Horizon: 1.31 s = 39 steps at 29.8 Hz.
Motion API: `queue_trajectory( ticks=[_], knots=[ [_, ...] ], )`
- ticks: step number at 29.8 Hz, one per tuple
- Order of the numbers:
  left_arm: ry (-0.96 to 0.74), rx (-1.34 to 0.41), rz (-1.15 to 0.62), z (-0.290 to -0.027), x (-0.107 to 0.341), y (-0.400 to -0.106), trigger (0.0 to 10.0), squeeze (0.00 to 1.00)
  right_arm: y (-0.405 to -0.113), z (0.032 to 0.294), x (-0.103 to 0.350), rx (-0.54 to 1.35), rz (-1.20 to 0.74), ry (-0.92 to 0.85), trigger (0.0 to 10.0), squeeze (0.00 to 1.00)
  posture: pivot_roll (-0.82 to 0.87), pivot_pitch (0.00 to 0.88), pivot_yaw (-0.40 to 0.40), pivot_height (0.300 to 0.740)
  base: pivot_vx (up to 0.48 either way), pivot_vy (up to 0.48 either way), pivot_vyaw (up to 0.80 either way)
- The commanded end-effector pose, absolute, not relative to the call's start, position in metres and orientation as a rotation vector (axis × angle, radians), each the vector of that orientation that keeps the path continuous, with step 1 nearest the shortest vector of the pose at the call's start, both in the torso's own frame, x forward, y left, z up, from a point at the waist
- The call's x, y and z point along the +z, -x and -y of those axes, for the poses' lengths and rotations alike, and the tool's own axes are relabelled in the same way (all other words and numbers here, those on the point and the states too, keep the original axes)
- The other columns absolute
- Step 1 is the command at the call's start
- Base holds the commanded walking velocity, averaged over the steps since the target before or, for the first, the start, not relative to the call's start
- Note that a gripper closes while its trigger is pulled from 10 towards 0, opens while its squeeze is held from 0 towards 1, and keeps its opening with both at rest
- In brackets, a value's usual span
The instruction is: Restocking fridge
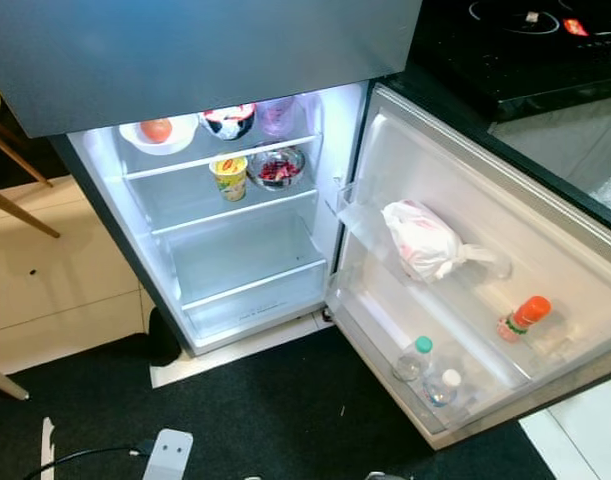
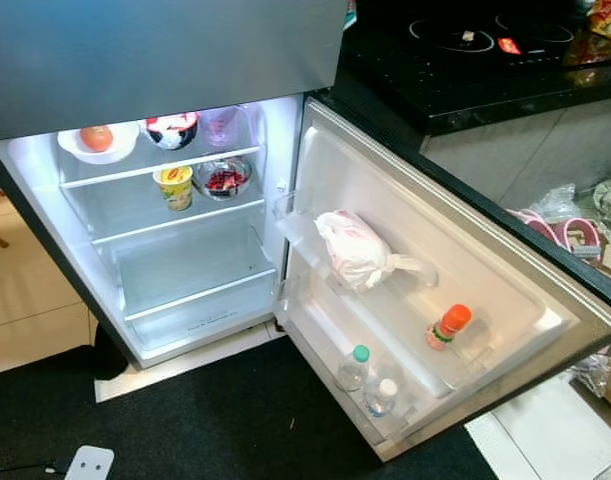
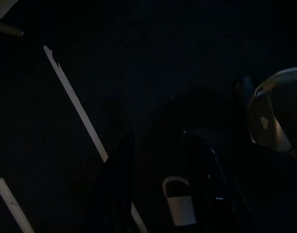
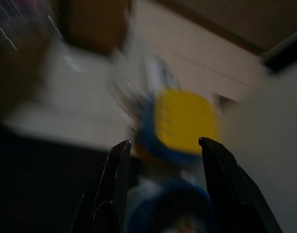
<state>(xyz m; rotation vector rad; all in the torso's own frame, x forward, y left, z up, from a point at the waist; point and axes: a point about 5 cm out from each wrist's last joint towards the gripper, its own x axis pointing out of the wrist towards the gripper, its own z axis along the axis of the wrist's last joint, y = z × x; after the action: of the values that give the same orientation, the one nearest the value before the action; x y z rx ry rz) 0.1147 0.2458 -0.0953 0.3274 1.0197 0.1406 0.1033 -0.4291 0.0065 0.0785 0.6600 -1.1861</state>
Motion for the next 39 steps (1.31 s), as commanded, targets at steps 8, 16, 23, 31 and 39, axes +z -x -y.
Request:
queue_trajectory(
  ticks=[8, 16, 23, 31, 39],
  knots=[
    [-0.331, 0.138, -1.038, -0.246, -0.097, -0.109, 10.0, 0.00, -0.172, 0.435, 0.052, -0.926, -0.353, -0.136, 10.0, 0.00, -0.07, 0.078, -0.050, 0.740, 0.000, 0.000, 0.00],
    [-0.331, 0.142, -1.041, -0.246, -0.098, -0.107, 10.0, 0.00, -0.199, 0.408, 0.043, -0.661, -0.386, -0.138, 10.0, 0.00, -0.07, 0.081, -0.049, 0.740, 0.000, 0.000, 0.00],
    [-0.333, 0.142, -1.043, -0.246, -0.098, -0.105, 10.0, 0.00, -0.213, 0.375, 0.026, -0.386, -0.441, -0.143, 10.0, 0.00, -0.07, 0.085, -0.052, 0.740, 0.000, 0.000, 0.00],
    [-0.332, 0.137, -1.043, -0.245, -0.098, -0.105, 10.0, 0.00, -0.219, 0.342, 0.012, -0.122, -0.494, -0.158, 10.0, 0.00, -0.07, 0.087, -0.055, 0.740, 0.000, 0.000, 0.00],
    [-0.333, 0.135, -1.047, -0.245, -0.099, -0.103, 10.0, 0.00, -0.226, 0.256, -0.011, 0.375, -0.559, -0.146, 10.0, 0.00, -0.07, 0.095, -0.053, 0.740, 0.000, 0.000, 0.00]
  ],
)
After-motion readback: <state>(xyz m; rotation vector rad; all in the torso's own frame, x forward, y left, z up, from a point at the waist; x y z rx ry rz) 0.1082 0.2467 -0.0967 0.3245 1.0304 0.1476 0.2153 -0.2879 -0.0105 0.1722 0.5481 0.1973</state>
